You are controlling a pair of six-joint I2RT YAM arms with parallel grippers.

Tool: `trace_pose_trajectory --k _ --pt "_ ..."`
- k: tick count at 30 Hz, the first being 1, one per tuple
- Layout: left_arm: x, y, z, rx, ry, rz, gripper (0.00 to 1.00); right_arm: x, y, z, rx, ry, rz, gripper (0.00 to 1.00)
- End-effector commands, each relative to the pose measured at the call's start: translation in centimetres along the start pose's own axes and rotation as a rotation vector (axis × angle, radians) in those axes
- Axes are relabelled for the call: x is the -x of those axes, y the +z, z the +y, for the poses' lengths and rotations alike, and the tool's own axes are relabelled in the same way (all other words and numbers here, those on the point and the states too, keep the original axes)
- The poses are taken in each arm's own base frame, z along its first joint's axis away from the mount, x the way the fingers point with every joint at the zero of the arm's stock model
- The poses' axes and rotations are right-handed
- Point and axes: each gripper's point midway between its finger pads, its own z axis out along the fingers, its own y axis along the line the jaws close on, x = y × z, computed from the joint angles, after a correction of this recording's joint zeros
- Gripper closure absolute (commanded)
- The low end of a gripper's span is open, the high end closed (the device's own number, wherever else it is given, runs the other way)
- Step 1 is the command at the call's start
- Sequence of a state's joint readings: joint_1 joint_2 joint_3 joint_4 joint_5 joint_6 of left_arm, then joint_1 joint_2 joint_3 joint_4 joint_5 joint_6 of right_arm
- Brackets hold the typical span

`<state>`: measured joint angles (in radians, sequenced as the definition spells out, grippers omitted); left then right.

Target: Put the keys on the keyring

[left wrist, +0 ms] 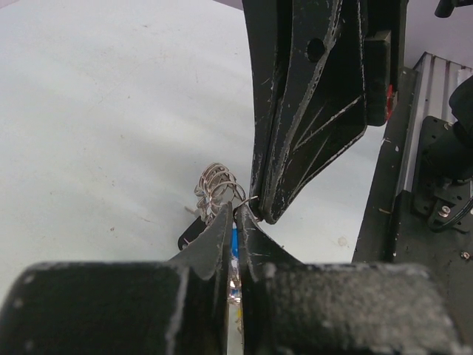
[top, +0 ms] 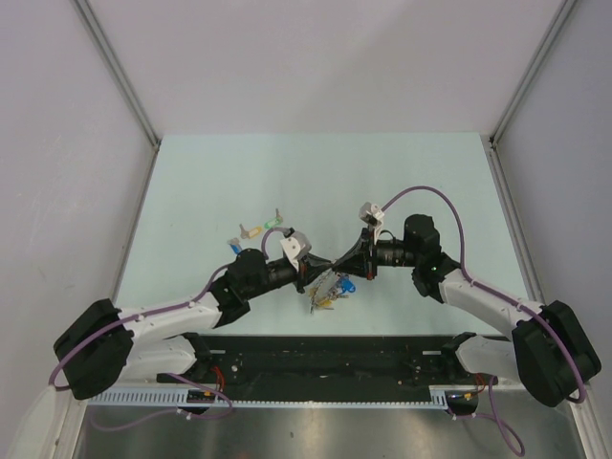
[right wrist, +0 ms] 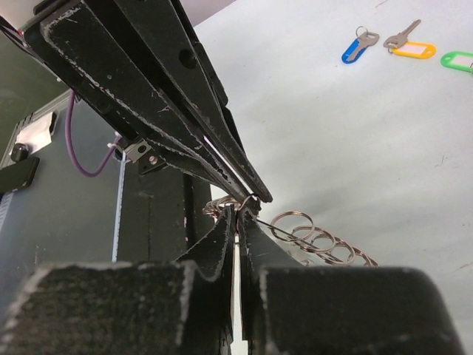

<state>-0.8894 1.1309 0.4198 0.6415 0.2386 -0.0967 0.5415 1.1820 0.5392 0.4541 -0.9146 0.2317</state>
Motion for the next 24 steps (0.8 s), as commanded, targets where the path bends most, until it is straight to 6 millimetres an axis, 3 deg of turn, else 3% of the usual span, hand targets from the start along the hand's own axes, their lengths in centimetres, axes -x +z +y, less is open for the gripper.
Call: trace_pose_trajectory --k 1,5,8,14,19,22,24 --pt "5.4 0.1 -0.2 -0.012 0.095 -0.158 0.88 2.8 0.2 1.4 0.059 -0.092 -0.052 1.0" --pt "5.6 -0.2 0.7 0.04 0.079 -0.154 0.56 3.0 -0.2 1.1 0.035 -0.096 -0.058 1.0" --pt "5.8 -0.6 1.6 0.08 0.057 -0.154 0.38 3.3 -0.3 1.0 0.024 -0.101 -0.068 1.0" --pt "6.5 -2.8 3.7 0.209 0.005 -0.146 0.13 3.2 -0.6 0.4 -0.019 -0.111 -0.065 1.0" --pt "6.0 -5.5 8.0 0.478 -0.077 -0.108 0.07 3.4 -0.9 -0.3 -0.073 -0.126 -0.069 1.0" --pt "3.0 -8.6 12.2 0.75 -0.186 -0.01 0.08 3.5 -1.1 -0.6 -0.097 -0.14 -0.071 1.0" --pt "2.1 -10.0 13.9 0.873 -0.27 0.012 0.1 3.4 -1.2 -0.8 -0.109 -0.147 -0.069 1.0"
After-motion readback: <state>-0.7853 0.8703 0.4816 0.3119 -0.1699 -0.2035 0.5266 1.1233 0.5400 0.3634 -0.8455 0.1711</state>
